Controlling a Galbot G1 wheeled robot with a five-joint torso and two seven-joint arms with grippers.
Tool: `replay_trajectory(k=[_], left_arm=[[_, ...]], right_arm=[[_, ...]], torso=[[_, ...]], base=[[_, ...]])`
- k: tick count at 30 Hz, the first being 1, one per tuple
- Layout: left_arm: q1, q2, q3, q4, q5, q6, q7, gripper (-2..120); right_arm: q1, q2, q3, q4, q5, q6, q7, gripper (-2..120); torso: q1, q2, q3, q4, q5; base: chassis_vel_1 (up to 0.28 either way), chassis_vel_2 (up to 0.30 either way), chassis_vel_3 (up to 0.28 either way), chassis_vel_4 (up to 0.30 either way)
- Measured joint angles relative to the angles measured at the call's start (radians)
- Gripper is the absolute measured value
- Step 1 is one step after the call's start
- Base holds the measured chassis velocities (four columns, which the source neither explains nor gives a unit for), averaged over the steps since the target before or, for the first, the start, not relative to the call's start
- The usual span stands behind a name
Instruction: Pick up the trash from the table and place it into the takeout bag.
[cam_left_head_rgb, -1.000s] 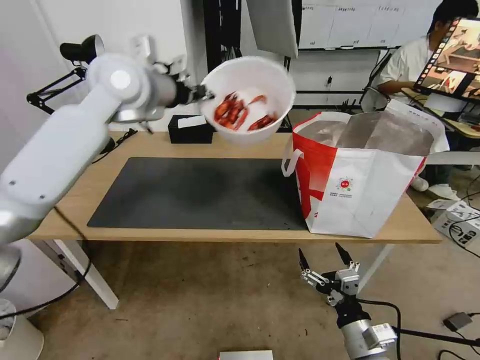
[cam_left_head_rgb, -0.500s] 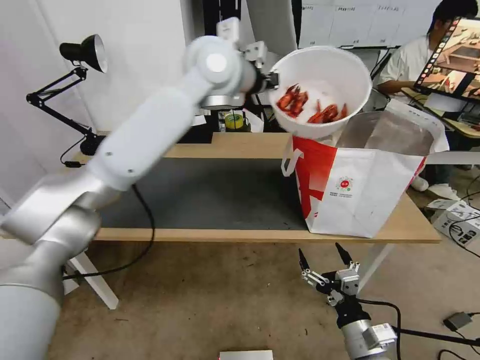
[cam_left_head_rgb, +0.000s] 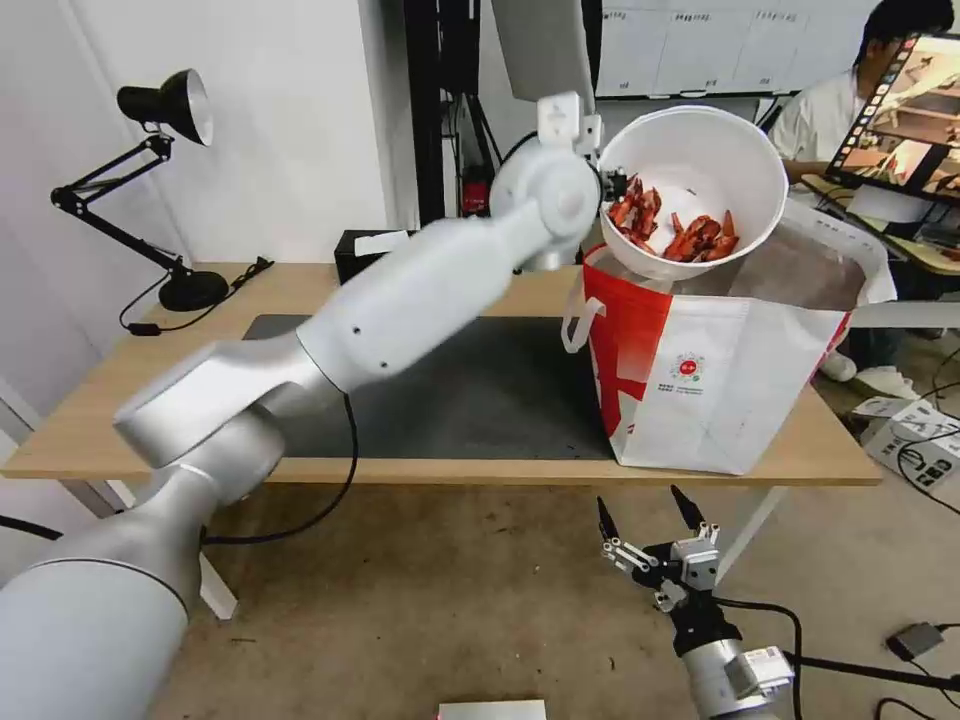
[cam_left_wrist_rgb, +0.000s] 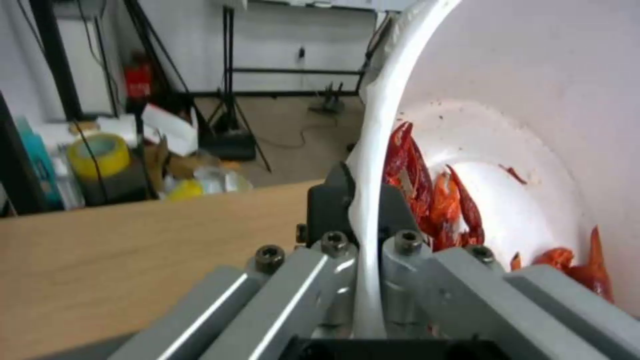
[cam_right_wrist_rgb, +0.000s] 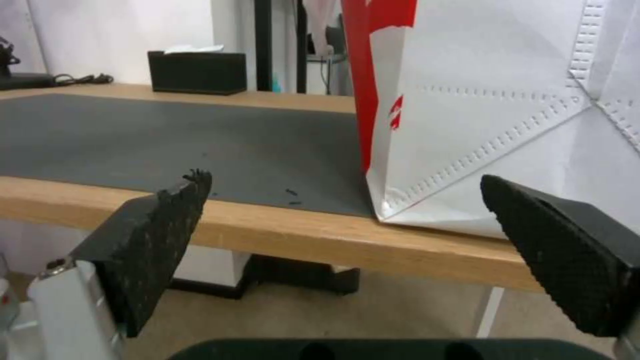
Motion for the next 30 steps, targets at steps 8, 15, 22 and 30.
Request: replay_trajectory(k=[8,15,22,30], left_arm=[[0.018,0.032,0.033,-0.065,0.022,0.009,0.041,0],[0.022,0.045,0.022,-0.107,-0.085,0.115,0.084,0],[0.026,0.04,0.01,-0.104,-0.145,0.154,0.086,0],[0.047,0.051,0.003,-0.128,-0.188,0.192,0.087,25]], right_arm=[[0.0,0.0,0.0,0.0,0.0,0.0,0.0,100],[0.0,0.0,0.0,0.0,0.0,0.0,0.0,100],[0.0,0.0,0.0,0.0,0.0,0.0,0.0,100],[0.0,0.0,0.0,0.0,0.0,0.0,0.0,100]], torso=[[0.0,0.0,0.0,-0.0001,0.0],[0.0,0.0,0.0,-0.0002,0.0],[0.0,0.0,0.0,-0.0003,0.0],[0.0,0.0,0.0,-0.0002,0.0]], base=[[0.0,0.0,0.0,0.0],[0.0,0.0,0.0,0.0],[0.0,0.0,0.0,0.0],[0.0,0.0,0.0,0.0]])
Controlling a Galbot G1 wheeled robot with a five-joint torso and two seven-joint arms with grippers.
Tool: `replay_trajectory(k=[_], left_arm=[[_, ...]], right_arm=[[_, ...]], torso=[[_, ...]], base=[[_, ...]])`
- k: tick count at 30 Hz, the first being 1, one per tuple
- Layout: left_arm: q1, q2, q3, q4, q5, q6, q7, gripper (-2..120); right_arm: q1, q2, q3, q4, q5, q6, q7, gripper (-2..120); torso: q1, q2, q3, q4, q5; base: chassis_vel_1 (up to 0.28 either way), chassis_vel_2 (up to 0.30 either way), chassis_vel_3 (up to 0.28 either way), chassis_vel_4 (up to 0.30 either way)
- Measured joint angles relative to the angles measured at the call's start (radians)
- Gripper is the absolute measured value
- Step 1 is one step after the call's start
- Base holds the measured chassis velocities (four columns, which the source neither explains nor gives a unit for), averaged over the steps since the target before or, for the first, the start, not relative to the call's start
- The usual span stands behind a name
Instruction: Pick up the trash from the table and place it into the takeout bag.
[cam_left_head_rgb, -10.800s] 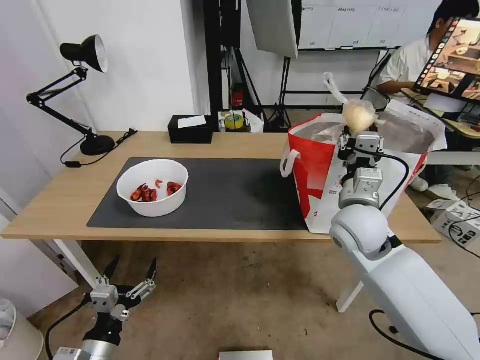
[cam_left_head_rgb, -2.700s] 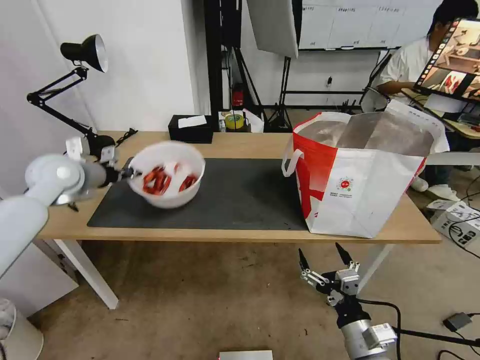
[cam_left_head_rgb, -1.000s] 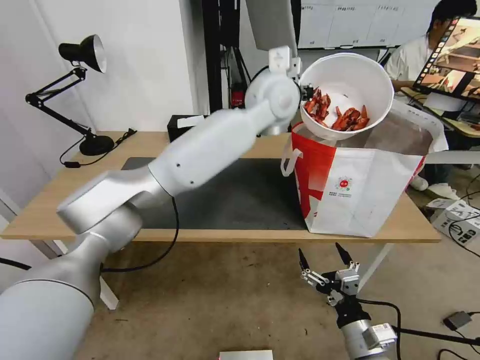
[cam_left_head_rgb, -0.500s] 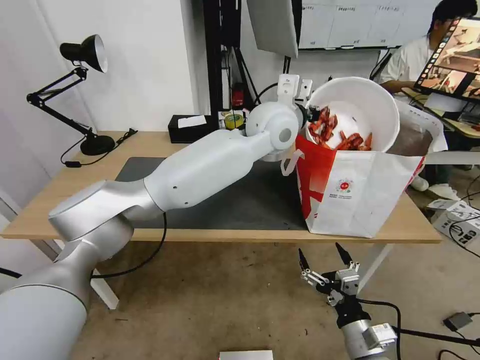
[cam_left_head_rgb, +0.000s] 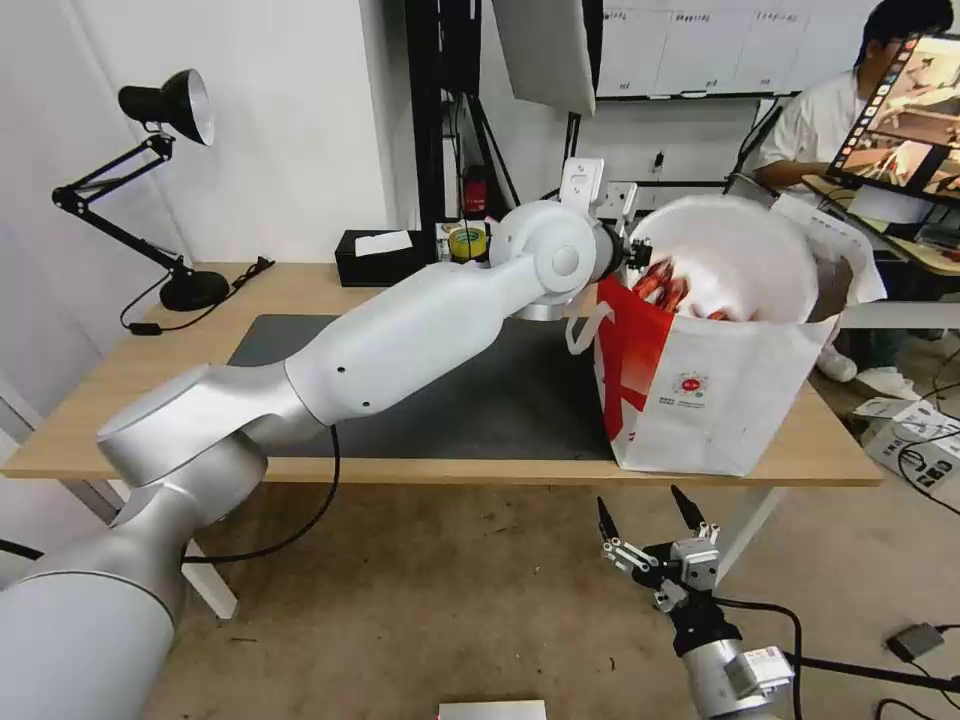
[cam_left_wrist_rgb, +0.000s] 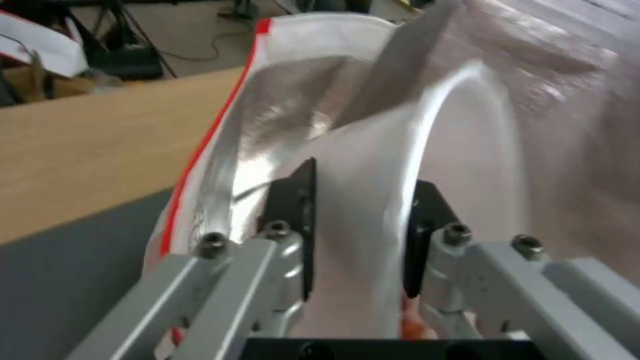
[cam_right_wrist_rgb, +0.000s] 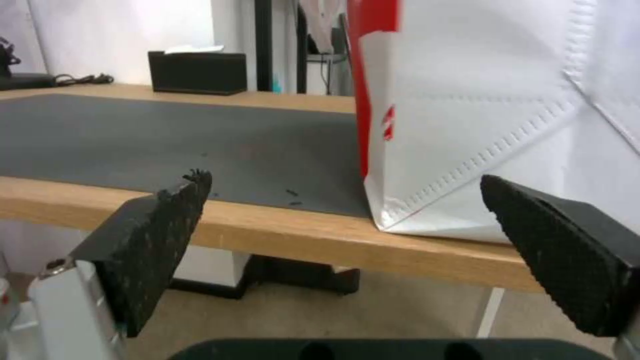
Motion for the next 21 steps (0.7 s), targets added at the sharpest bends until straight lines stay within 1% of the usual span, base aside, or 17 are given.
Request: replay_trajectory(k=[3,4,6,7,9,10,11,12,13,14,15,16,17,18,19,20,21], left_arm=[[0.003,0.005,-0.008,-0.014,-0.029,0.019,0.0,38],[0.003,0.005,-0.008,-0.014,-0.029,0.019,0.0,38],[0.004,0.01,-0.017,-0.021,-0.04,0.025,0.0,52],[0.004,0.01,-0.017,-0.021,-0.04,0.025,0.0,52],[0.004,0.014,-0.021,-0.023,-0.048,0.031,0.003,60],[0.004,0.014,-0.022,-0.022,-0.05,0.035,0.005,67],[0.004,0.014,-0.022,-0.022,-0.05,0.035,0.005,67],[0.004,0.013,-0.022,-0.021,-0.05,0.036,0.006,70],[0.004,0.012,-0.024,-0.02,-0.046,0.036,0.007,77],[0.004,0.012,-0.024,-0.02,-0.046,0.036,0.007,77],[0.005,0.012,-0.025,-0.02,-0.041,0.036,0.011,80],[0.007,0.014,-0.029,-0.022,-0.03,0.034,0.025,87],[0.009,0.019,-0.032,-0.028,-0.021,0.029,0.037,90],[0.012,0.036,-0.034,-0.043,-0.009,0.007,0.053,95],[0.012,0.036,-0.034,-0.043,-0.009,0.007,0.053,95],[0.015,0.054,-0.033,-0.056,0.009,-0.02,0.071,99],[0.017,0.066,-0.031,-0.064,0.026,-0.034,0.078,99]], right_arm=[[0.0,0.0,0.0,0.0,0.0,0.0,0.0,100],[0.0,0.0,0.0,0.0,0.0,0.0,0.0,100],[0.0,0.0,0.0,0.0,0.0,0.0,0.0,100],[0.0,0.0,0.0,0.0,0.0,0.0,0.0,100],[0.0,0.0,0.0,0.0,0.0,0.0,0.0,100],[0.0,0.0,0.0,0.0,0.0,0.0,0.0,100],[0.0,0.0,0.0,0.0,0.0,0.0,0.0,100],[0.0,0.0,0.0,0.0,0.0,0.0,0.0,100],[0.0,0.0,0.0,0.0,0.0,0.0,0.0,100],[0.0,0.0,0.0,0.0,0.0,0.0,0.0,100],[0.0,0.0,0.0,0.0,0.0,0.0,0.0,100],[0.0,0.0,0.0,0.0,0.0,0.0,0.0,100],[0.0,0.0,0.0,0.0,0.0,0.0,0.0,100],[0.0,0.0,0.0,0.0,0.0,0.0,0.0,100],[0.0,0.0,0.0,0.0,0.0,0.0,0.0,100],[0.0,0.0,0.0,0.0,0.0,0.0,0.0,100],[0.0,0.0,0.0,0.0,0.0,0.0,0.0,100]], torso=[[0.0,0.0,0.0,0.0,0.0],[0.0,0.0,0.0,0.0,0.0],[0.0,0.0,0.0,0.0,0.0],[0.0,0.0,0.0,0.0,0.0],[0.0,0.0,0.0,0.0001,0.0],[0.0,0.0,0.0,0.0001,0.0],[0.0,0.0,0.0,0.0001,0.0],[0.0,0.0,0.0,0.0,0.0],[0.0,0.0,0.0,0.0,0.0],[0.0,0.0,0.0,0.0,0.0],[0.0,0.0,0.0,0.0,0.0],[0.0,0.0,0.0,-0.0001,0.0],[0.0,0.0,0.0,-0.0001,0.0001],[0.0,0.0,0.0,-0.0002,0.0001],[0.0,0.0,0.0,-0.0002,0.0001],[0.0,0.0,0.0,-0.0001,0.0],[0.0,0.0,0.0,-0.0001,0.0]], base=[[0.0,0.0,0.0,0.0],[0.0,0.0,0.0,0.0],[0.0,0.0,0.0,0.0],[0.0,0.0,0.0,0.0],[0.0,0.0,0.0,0.0],[0.0,0.0,0.0,0.0],[0.0,0.0,0.0,0.0],[0.0,0.0,0.0,0.0],[0.0,0.0,0.0,0.0],[0.0,0.0,0.0,0.0],[0.0,0.0,0.0,0.0],[0.0,0.0,0.0,0.0],[0.0,0.0,0.0,0.0],[0.0,0.0,0.0,0.0],[0.0,0.0,0.0,0.0],[0.0,0.0,0.0,0.0],[0.0,0.0,0.0,0.0]])
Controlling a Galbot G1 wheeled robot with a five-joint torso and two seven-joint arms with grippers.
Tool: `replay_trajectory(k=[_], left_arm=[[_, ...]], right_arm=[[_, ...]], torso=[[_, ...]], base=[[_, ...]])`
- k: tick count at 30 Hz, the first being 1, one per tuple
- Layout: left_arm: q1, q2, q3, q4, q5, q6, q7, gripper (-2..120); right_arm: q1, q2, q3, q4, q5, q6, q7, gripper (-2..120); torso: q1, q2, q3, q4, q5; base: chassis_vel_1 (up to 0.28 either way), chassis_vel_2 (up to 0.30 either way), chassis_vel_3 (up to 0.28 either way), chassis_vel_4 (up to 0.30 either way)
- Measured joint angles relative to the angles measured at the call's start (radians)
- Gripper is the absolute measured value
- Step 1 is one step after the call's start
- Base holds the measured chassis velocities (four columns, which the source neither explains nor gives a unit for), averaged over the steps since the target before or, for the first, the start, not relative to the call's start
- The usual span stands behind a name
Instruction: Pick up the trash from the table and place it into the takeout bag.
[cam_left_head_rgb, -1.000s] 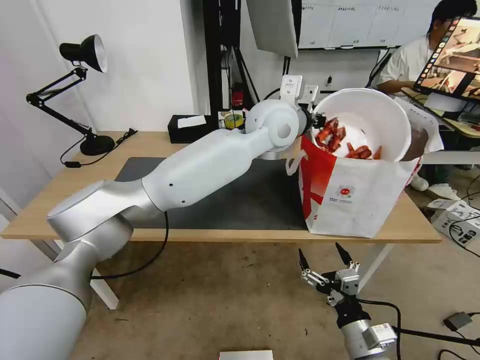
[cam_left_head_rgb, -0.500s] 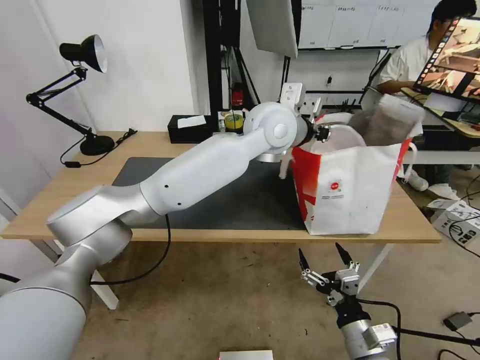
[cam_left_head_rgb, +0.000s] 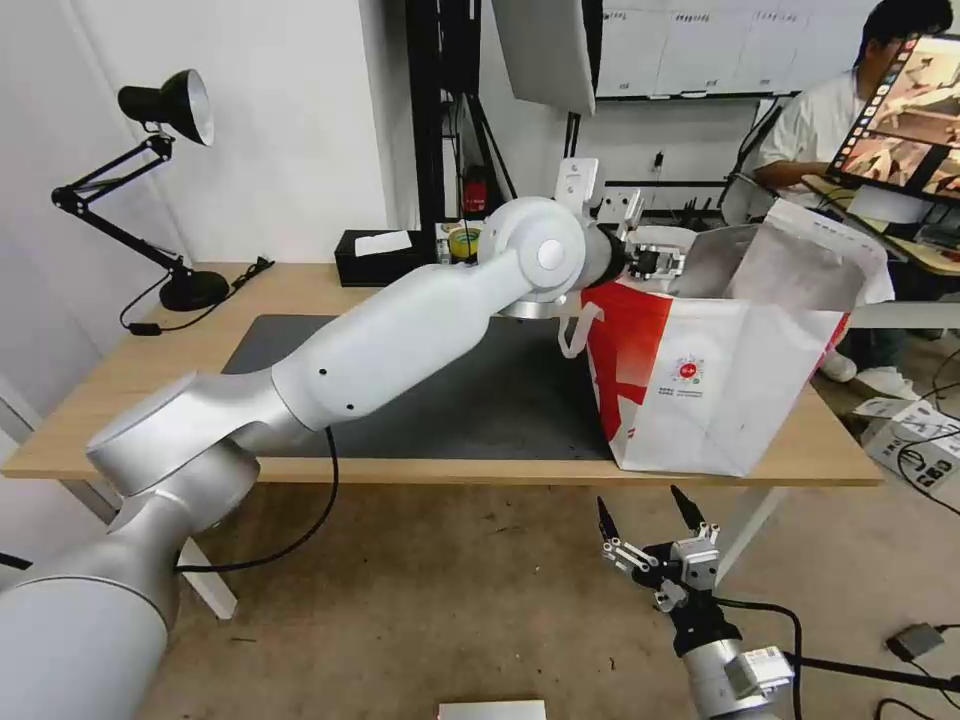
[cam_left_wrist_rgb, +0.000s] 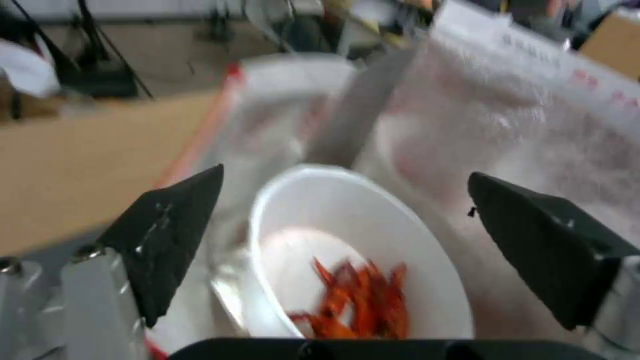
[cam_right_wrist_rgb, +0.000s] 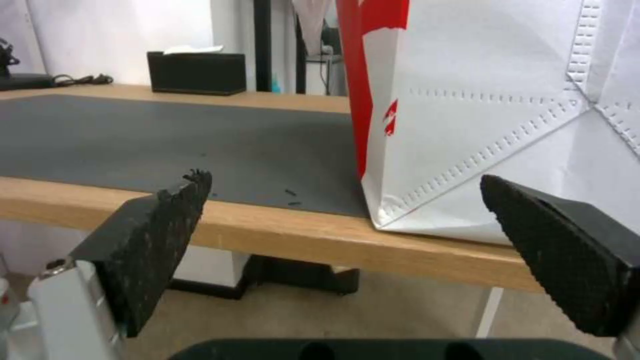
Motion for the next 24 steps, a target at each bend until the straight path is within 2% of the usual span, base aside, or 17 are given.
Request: replay_trajectory(k=[1,3,4,5,6,8,9,10,11,12,13,15,16,18,24], left_arm=[[0.009,0.04,0.007,-0.024,0.043,-0.052,0.033,100],[0.014,0.055,0.009,-0.033,0.06,-0.072,0.049,100],[0.029,0.099,0.01,-0.059,0.107,-0.131,0.105,100],[0.038,0.121,0.01,-0.073,0.134,-0.161,0.133,100],[0.038,0.121,0.01,-0.073,0.134,-0.161,0.133,100],[0.076,0.204,0.032,-0.115,0.274,-0.321,0.214,100],[0.076,0.204,0.032,-0.115,0.274,-0.321,0.214,100],[0.084,0.223,0.04,-0.121,0.31,-0.362,0.227,100],[0.118,0.277,0.051,-0.139,0.403,-0.47,0.272,100],[0.154,0.321,0.051,-0.155,0.467,-0.525,0.309,100],[0.154,0.321,0.051,-0.155,0.467,-0.525,0.309,100],[0.228,0.384,0.032,-0.167,0.567,-0.601,0.364,100],[0.228,0.384,0.032,-0.167,0.567,-0.601,0.364,100],[0.317,0.437,-0.021,-0.169,0.624,-0.652,0.403,100],[0.43,0.496,-0.106,-0.174,0.685,-0.722,0.423,100]], right_arm=[[0.0,0.0,0.0,0.0,0.0,0.0,0.0,100],[0.0,0.0,0.0,0.0,0.0,0.0,0.0,100],[0.0,0.0,0.0,0.0,0.0,0.0,0.0,100],[0.0,0.0,0.0,0.0,0.0,0.0,0.0,100],[0.0,0.0,0.0,0.0,0.0,0.0,0.0,100],[0.0,0.0,0.0,0.0,0.0,0.0,0.0,100],[0.0,0.0,0.0,0.0,0.0,0.0,0.0,100],[0.0,0.0,0.0,0.0,0.0,0.0,0.0,100],[0.0,0.0,0.0,0.0,0.0,0.0,0.0,100],[0.0,0.0,0.0,0.0,0.0,0.0,0.0,100],[0.0,0.0,0.0,0.0,0.0,0.0,0.0,100],[0.0,0.0,0.0,0.0,0.0,0.0,0.0,100],[0.0,0.0,0.0,0.0,0.0,0.0,0.0,100],[0.0,0.0,0.0,0.0,0.0,0.0,0.0,100],[0.0,0.0,0.0,0.0,0.0,0.0,0.0,100]], torso=[[0.0,0.0,0.0,0.0002,0.0],[0.0,0.0,0.0,0.0001,-0.0001],[0.0,0.0,0.0,0.0001,0.0],[0.0,0.0,0.0,0.0003,-0.0001],[0.0,0.0,0.0,0.0003,-0.0001],[0.0,0.0,0.0,0.0002,-0.0002],[0.0,0.0,0.0,0.0002,-0.0002],[0.0,0.0,0.0,0.0002,-0.0002],[0.0,0.0,0.0,0.0001,-0.0002],[0.0,0.0,0.0,0.0002,-0.0003],[0.0,0.0,0.0,0.0002,-0.0003],[0.0,0.0,0.0,0.0007,-0.0004],[0.0,0.0,0.0,0.0007,-0.0004],[0.0,0.0,0.0,0.0005,-0.0005],[0.0,0.0,0.0,-0.0001,0.0]], base=[[0.0,0.0,0.0,0.0],[0.0,0.0,0.0,0.0],[0.0,0.0,0.0,0.0],[0.0,0.0,0.0,0.0],[0.0,0.0,0.0,0.0],[0.0,0.0,0.0,0.0],[0.0,0.0,0.0,0.0],[0.0,0.0,0.0,0.0],[0.0,0.0,0.0,0.0],[0.0,0.0,0.0,0.0],[0.0,0.0,0.0,0.0],[0.0,0.0,0.0,0.0],[0.0,0.0,0.0,0.0],[0.0,0.0,0.0,0.0],[0.0,0.0,0.0,0.0]])
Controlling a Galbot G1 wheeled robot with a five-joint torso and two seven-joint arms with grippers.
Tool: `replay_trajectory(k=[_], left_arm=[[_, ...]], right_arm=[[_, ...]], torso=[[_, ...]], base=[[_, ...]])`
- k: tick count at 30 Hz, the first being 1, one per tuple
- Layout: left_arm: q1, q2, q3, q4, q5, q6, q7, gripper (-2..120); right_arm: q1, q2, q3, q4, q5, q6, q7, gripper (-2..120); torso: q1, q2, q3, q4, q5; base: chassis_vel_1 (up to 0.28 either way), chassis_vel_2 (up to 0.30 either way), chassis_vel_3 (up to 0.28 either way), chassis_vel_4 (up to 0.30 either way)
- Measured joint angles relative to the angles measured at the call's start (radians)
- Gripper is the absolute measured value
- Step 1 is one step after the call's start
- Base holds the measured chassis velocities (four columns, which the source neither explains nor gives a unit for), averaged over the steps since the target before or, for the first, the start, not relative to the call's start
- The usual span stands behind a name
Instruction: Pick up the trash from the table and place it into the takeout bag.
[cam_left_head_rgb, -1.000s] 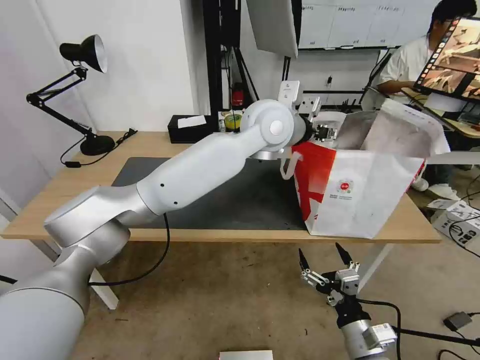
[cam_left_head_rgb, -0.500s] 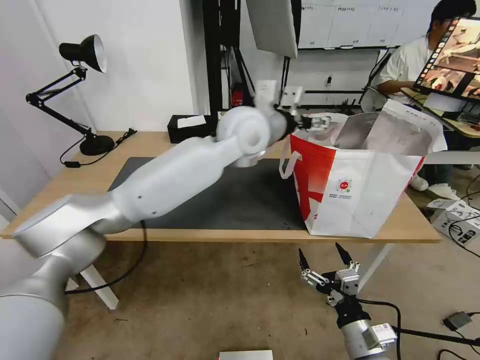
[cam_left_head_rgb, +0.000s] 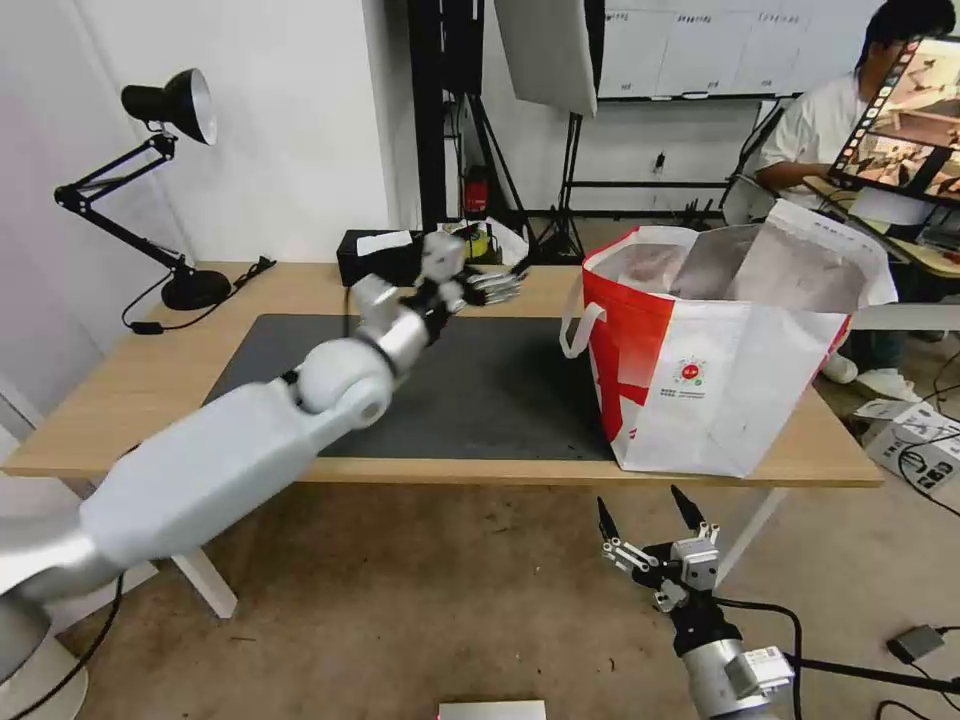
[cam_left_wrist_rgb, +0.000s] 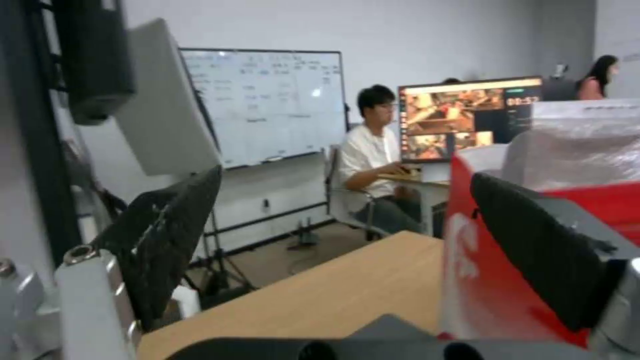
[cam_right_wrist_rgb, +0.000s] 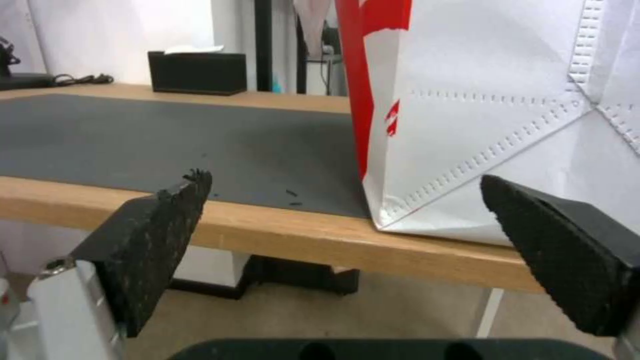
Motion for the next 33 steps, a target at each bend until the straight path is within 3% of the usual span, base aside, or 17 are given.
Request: replay_trajectory(k=[4,5,8,9,11,17,25,33], left_arm=[[0.175,0.071,-0.137,-0.053,0.033,-0.012,0.019,100],[0.175,0.071,-0.137,-0.053,0.033,-0.012,0.019,100],[0.334,0.103,-0.26,-0.094,0.072,-0.017,0.025,100],[0.334,0.103,-0.26,-0.094,0.072,-0.017,0.025,100],[0.502,0.116,-0.4,-0.148,0.096,-0.02,0.03,100],[0.682,0.112,-0.516,-0.174,0.128,-0.054,0.03,100],[0.752,0.097,-0.567,-0.182,0.148,-0.084,0.025,100],[0.972,0.078,-0.771,-0.184,0.239,-0.158,0.024,100]], right_arm=[[0.0,0.0,0.0,0.0,0.0,0.0,0.0,100],[0.0,0.0,0.0,0.0,0.0,0.0,0.0,100],[0.0,0.0,0.0,0.0,0.0,0.0,0.0,100],[0.0,0.0,0.0,0.0,0.0,0.0,0.0,100],[0.0,0.0,0.0,0.0,0.0,0.0,0.0,100],[0.0,0.0,0.0,0.0,0.0,0.0,0.0,100],[0.0,0.0,0.0,0.0,0.0,0.0,0.0,100],[0.0,0.0,0.0,0.0,0.0,0.0,0.0,100]], torso=[[0.0,0.0,0.0,0.0003,-0.0001],[0.0,0.0,0.0,0.0003,-0.0001],[0.0,0.0,0.0,-0.0001,0.0003],[0.0,0.0,0.0,-0.0001,0.0003],[0.0,0.0,0.0,0.0006,-0.0005],[0.0,0.0,0.0,0.0001,-0.0001],[0.0,0.0,0.0,0.0,0.0],[0.0,0.0,0.0,0.0003,-0.0002]], base=[[0.0,0.0,0.0,0.0],[0.0,0.0,0.0,0.0],[0.0,0.0,0.0,0.0],[0.0,0.0,0.0,0.0],[0.0,0.0,0.0,0.0],[0.0,0.0,0.0,0.0],[0.0,0.0,0.0,0.0],[0.0,0.0,0.0,0.0]])
